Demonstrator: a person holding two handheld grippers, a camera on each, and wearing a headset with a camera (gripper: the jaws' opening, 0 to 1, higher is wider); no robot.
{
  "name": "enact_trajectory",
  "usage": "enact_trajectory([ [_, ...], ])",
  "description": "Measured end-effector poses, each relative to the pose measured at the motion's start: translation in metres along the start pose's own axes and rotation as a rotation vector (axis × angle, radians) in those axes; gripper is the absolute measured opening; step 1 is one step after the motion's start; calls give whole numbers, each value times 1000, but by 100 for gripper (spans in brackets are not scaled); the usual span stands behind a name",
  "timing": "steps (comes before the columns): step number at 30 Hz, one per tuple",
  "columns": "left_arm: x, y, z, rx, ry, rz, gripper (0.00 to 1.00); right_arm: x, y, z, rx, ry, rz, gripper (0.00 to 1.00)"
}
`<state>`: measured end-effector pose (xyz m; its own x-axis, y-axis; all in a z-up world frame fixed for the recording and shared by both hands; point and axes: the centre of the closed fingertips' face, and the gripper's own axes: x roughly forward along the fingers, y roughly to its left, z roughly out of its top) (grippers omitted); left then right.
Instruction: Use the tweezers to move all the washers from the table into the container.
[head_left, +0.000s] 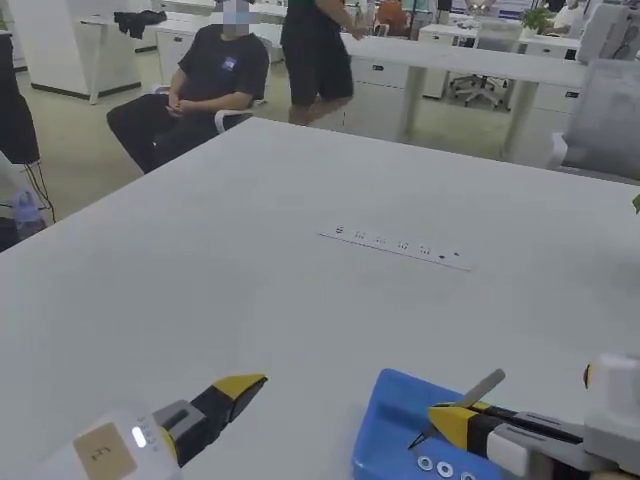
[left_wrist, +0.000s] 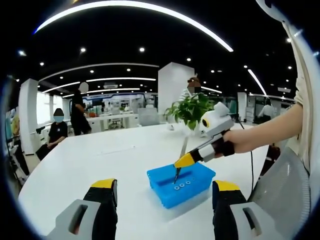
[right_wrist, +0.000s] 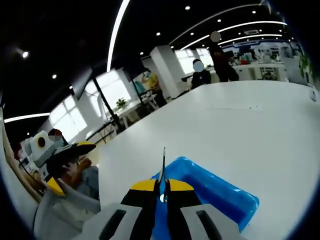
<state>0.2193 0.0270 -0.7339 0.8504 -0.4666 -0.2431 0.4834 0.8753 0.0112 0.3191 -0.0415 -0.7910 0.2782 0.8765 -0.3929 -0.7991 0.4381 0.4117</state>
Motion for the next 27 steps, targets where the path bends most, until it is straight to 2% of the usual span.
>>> enact_trajectory([
  [6,0,0,0,0,-2,3,79,11,-7,-7,2,38,-14,3],
  [12,0,1,1,-4,-5,2,79,20,-16,-22,-52,112,-41,3],
  [17,0,1,1,-1,-6,4,79,22,-14,-22,-46,112,-33,3],
  [22,-1,2,1,1,-5,2,79,25,-14,-20,-82,120,-49,3],
  [27,-1,2,0,-2,-3,3,79,28,-14,-22,-85,128,-50,3],
])
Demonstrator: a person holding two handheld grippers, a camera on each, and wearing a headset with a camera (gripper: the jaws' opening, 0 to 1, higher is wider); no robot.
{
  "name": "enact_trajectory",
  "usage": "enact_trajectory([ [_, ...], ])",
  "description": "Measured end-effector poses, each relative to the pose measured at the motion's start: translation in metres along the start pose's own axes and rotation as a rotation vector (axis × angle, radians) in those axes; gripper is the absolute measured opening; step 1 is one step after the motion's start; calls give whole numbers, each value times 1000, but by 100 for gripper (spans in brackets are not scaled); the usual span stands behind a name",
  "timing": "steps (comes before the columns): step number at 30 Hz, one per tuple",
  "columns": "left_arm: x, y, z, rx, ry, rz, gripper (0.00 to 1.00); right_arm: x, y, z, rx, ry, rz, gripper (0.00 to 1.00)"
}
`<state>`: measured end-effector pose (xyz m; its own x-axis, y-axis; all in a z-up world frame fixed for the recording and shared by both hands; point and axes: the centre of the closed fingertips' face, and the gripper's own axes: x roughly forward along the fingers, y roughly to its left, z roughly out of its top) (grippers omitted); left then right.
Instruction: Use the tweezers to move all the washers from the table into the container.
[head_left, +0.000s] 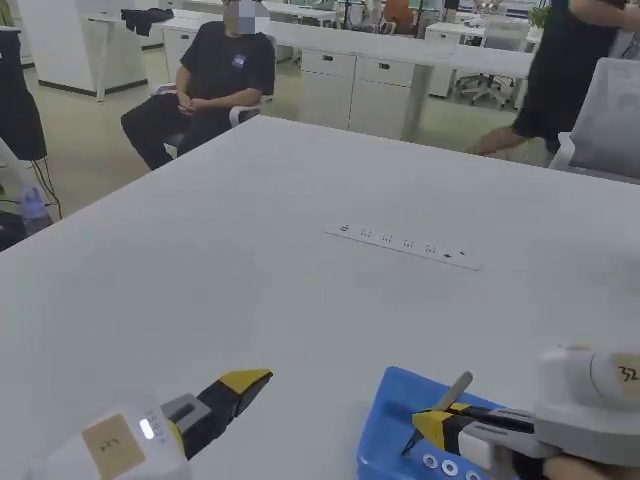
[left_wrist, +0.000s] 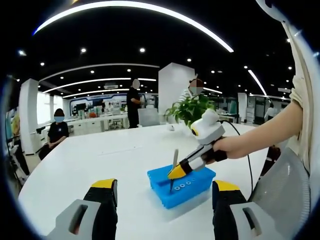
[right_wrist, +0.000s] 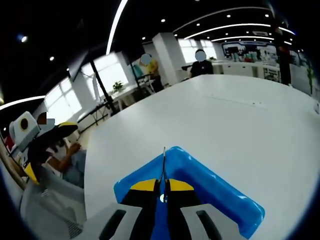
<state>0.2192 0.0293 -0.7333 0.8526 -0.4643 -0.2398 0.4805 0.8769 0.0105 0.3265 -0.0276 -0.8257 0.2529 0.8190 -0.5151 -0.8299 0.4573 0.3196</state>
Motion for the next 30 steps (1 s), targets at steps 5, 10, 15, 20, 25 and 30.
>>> enact_trajectory([
  [5,0,0,0,1,-1,0,79,1,0,-2,-10,8,-4,3],
  [10,-1,0,1,-3,-2,1,79,2,0,-1,-16,9,-4,4],
  [15,-1,0,2,-8,-6,-2,78,-4,2,5,-36,-13,-20,4],
  [20,0,-3,1,-7,1,-13,78,-17,9,14,-57,-49,-11,4],
  [25,1,-5,0,-6,8,-28,76,-31,18,20,-92,-71,0,4],
  [30,2,-8,-1,-7,18,-45,73,-44,29,23,-130,-85,16,4],
])
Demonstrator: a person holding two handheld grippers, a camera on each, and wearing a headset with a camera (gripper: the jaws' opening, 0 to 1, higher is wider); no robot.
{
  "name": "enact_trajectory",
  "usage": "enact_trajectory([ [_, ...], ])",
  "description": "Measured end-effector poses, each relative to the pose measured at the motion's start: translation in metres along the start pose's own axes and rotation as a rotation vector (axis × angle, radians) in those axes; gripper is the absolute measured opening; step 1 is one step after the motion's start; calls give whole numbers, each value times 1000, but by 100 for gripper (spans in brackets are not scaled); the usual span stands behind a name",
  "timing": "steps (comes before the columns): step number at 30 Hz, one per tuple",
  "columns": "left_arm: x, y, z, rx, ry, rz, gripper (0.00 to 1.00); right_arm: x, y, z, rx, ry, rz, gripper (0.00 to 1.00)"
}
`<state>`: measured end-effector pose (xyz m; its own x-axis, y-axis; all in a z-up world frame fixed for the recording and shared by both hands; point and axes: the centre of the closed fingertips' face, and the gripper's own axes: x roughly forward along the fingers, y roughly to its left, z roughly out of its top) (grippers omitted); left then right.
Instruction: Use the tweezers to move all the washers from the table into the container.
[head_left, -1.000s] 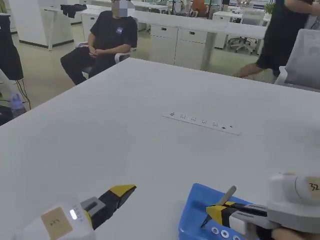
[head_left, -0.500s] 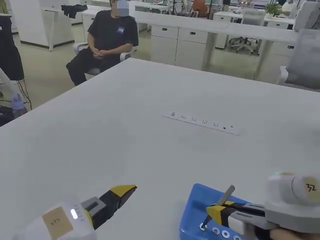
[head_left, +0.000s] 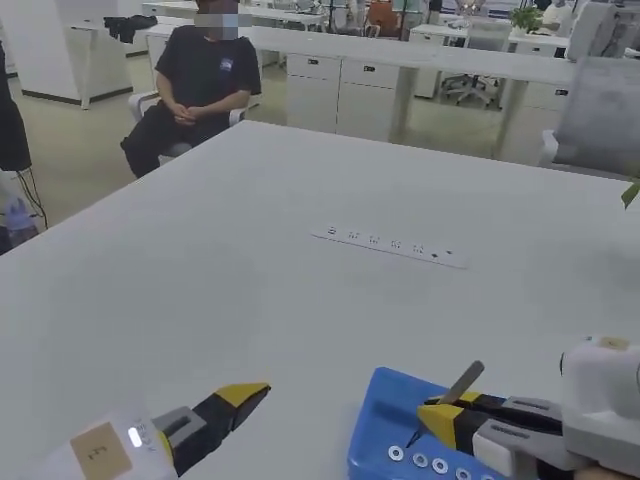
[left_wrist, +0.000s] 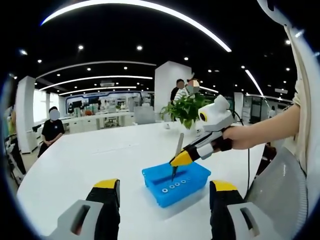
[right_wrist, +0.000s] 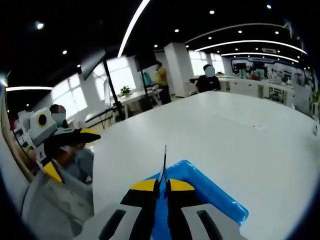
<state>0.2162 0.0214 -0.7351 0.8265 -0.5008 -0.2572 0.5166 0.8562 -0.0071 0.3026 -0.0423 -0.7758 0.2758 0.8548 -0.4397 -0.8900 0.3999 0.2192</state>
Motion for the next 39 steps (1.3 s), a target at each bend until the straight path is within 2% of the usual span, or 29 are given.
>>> enact_trajectory([
  [11,1,-4,0,-5,0,-16,73,-22,24,-4,-45,-2,46,4],
  [18,1,-7,-1,7,7,-24,72,-30,41,-18,-48,15,104,4],
  [25,2,-10,-3,17,22,-35,69,-34,52,-32,-43,42,144,4],
  [28,3,-16,-6,20,41,-71,61,-35,55,-39,-45,58,156,4],
  [36,5,-33,-14,45,92,-150,53,-37,71,-64,-41,130,214,4],
  [39,5,-43,-19,17,116,-221,49,-37,76,-69,-40,146,230,4],
])
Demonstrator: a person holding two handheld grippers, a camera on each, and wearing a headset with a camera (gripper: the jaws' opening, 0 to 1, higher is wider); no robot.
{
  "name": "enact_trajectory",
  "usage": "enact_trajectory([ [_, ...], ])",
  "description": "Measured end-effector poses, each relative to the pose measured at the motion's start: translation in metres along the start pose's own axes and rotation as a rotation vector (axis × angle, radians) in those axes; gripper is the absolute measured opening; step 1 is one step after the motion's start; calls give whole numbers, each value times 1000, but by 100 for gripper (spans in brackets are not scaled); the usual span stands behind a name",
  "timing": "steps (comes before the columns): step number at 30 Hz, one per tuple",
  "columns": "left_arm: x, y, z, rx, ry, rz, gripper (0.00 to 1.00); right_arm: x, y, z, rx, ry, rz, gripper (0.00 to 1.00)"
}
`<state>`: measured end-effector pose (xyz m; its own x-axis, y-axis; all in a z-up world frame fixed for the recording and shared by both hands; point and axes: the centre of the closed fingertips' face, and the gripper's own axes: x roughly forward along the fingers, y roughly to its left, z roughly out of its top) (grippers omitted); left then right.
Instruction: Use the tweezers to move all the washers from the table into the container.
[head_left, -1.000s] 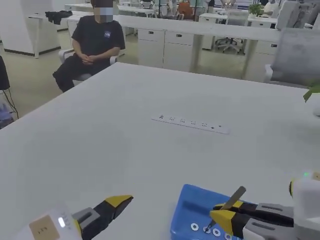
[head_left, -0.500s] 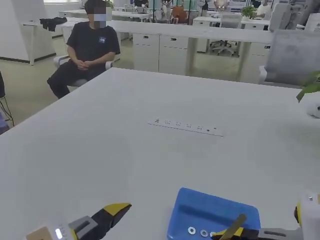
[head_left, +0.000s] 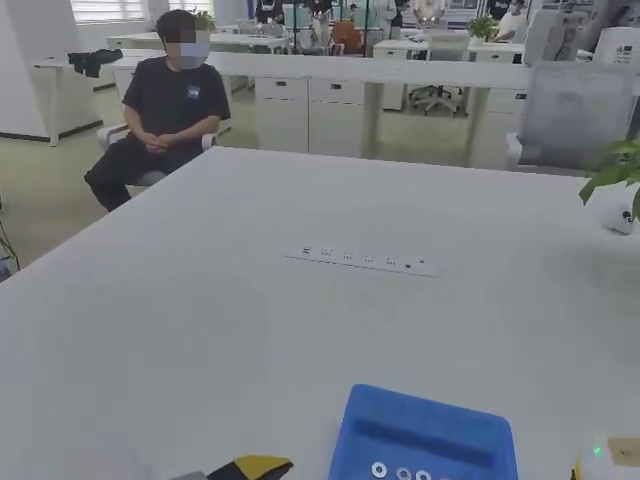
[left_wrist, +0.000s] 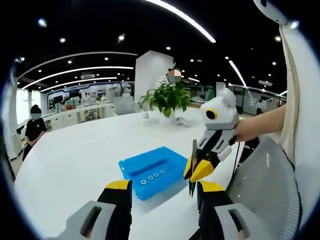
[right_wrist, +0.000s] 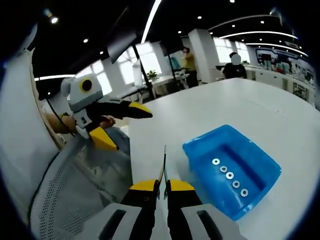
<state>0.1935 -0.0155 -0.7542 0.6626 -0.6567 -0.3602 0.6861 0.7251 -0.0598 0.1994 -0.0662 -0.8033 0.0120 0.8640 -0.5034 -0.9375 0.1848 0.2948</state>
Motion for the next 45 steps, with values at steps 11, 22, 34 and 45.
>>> enact_trajectory([
  [11,4,-37,-15,52,94,-210,26,11,28,-29,-187,196,102,4],
  [22,3,-68,-15,80,133,-376,11,17,43,-47,-490,404,134,3],
  [34,18,-76,-12,203,187,-428,0,9,35,-54,-550,468,103,3],
  [45,25,-47,-47,269,374,-396,0,6,14,-57,-497,444,5,4],
])
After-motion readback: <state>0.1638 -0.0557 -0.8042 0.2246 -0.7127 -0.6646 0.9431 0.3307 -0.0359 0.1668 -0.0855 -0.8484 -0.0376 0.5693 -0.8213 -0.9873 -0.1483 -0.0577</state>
